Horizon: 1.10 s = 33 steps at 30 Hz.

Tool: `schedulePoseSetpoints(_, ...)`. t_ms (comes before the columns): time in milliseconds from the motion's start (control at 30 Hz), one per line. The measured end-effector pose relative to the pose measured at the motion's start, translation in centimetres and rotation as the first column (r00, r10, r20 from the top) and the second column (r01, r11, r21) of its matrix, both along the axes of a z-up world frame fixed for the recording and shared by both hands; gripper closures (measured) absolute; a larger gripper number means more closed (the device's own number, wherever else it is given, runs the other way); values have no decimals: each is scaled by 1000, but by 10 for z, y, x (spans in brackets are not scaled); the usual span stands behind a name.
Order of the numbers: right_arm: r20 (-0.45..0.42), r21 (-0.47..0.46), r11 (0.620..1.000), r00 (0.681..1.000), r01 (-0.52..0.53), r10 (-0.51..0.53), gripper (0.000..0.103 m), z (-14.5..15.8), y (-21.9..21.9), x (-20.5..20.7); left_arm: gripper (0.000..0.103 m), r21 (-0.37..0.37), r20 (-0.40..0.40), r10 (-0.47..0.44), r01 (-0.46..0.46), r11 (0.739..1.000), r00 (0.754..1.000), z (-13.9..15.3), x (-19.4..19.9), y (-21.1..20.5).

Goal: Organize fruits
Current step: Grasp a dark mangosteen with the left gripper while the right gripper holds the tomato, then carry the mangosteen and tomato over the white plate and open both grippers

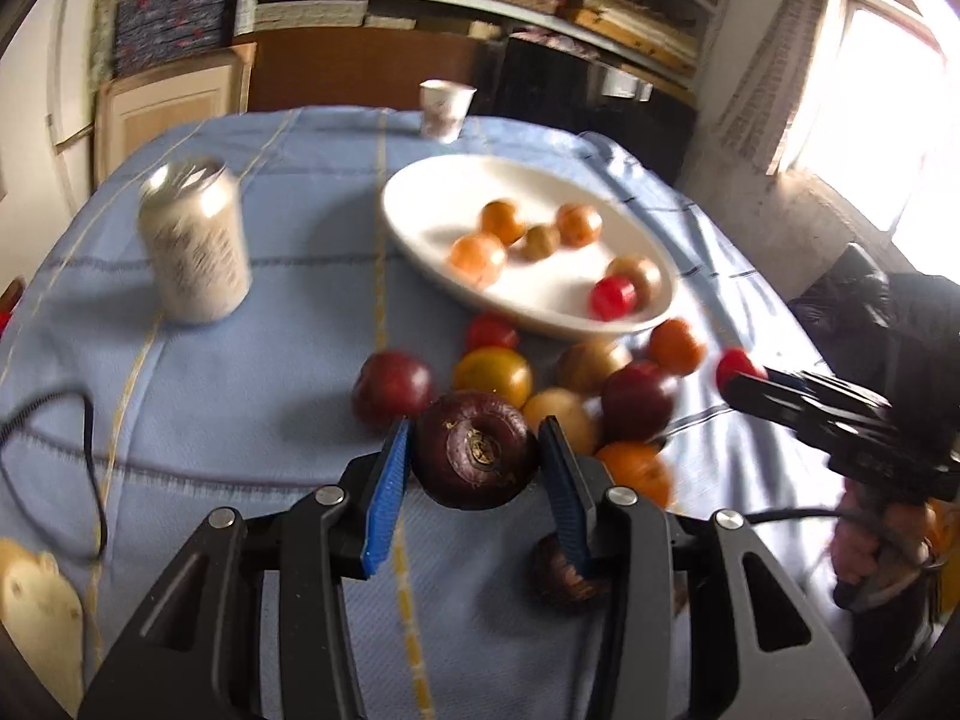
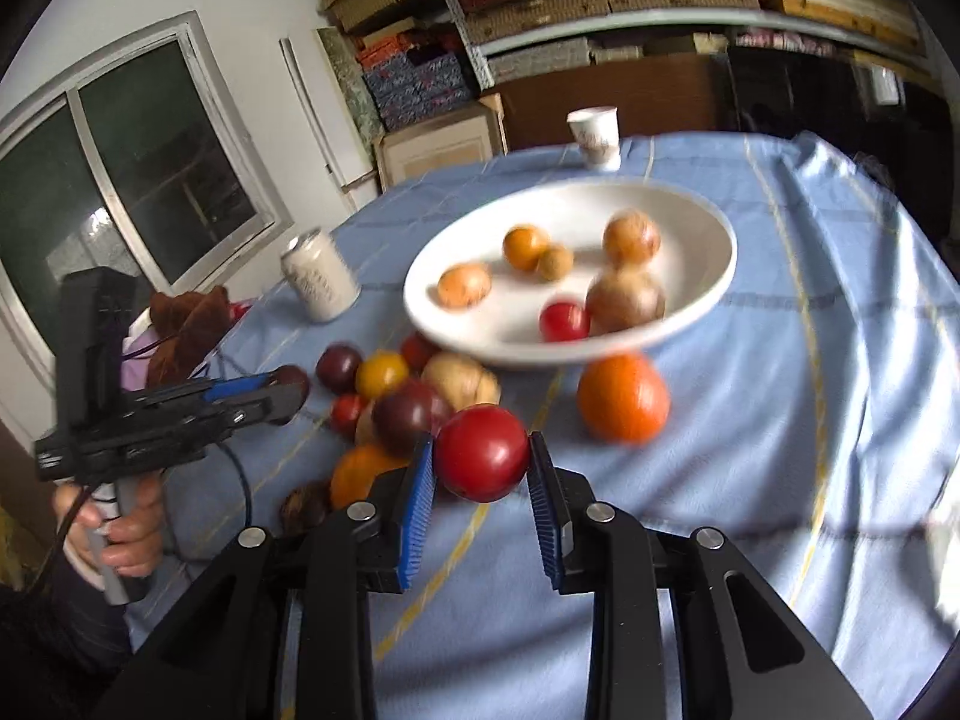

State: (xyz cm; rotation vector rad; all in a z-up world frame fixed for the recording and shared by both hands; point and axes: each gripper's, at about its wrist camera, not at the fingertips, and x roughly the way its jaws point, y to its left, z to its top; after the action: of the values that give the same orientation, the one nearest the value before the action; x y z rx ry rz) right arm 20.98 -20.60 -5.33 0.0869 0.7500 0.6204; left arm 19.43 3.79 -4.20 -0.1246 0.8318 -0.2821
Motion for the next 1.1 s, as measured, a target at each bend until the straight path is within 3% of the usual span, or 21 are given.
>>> schedulePoseSetpoints(167, 52, -24, 1000, 999, -9, 10, 72, 16, 22, 37, 60, -57, 26, -70, 71, 996, 997, 30, 32, -4)
schedulePoseSetpoints(300, 43, -59, 998, 999, 18, -15, 72, 4, 43, 65, 61, -70, -6, -56, 55, 996, 998, 39, 87, -10)
schedulePoseSetpoints(533, -10, -99, 995, 1000, 26, -27, 72, -16, 62, 88, 61, 63, -78, 13, -8, 998, 997, 23, 176, -28)
schedulePoseSetpoints(667, -30, -91, 995, 999, 31, -33, 71, -19, 59, 91, 60, 111, -132, 28, -13, 994, 991, 5, 199, -34)
schedulePoseSetpoints(700, -30, -93, 995, 999, 34, -37, 71, -20, 59, 91, 58, 117, -143, 36, -19, 993, 989, 1, 201, -34)
schedulePoseSetpoints(733, -31, -96, 995, 999, 38, -41, 70, -20, 58, 90, 42, 117, -145, 42, -25, 993, 988, -2, 201, -33)
schedulePoseSetpoints(800, -27, -83, 996, 999, 32, -35, 60, -17, 56, 87, 19, 112, -117, 67, -54, 992, 991, 1, 195, -30)
schedulePoseSetpoints(833, -10, -81, 996, 999, 39, -40, 57, -14, 54, 84, 15, 109, -96, 82, -71, 991, 992, 3, 190, -28)
schedulePoseSetpoints(900, 22, -83, 996, 999, 36, -35, 41, -7, 53, 76, 9, 98, -75, 93, -85, 992, 993, 9, 177, -25)
schedulePoseSetpoints(1100, 125, -73, 997, 992, -3, 12, 32, 13, 46, 36, 7, 11, -40, 60, -60, 998, 997, 19, 112, -12)
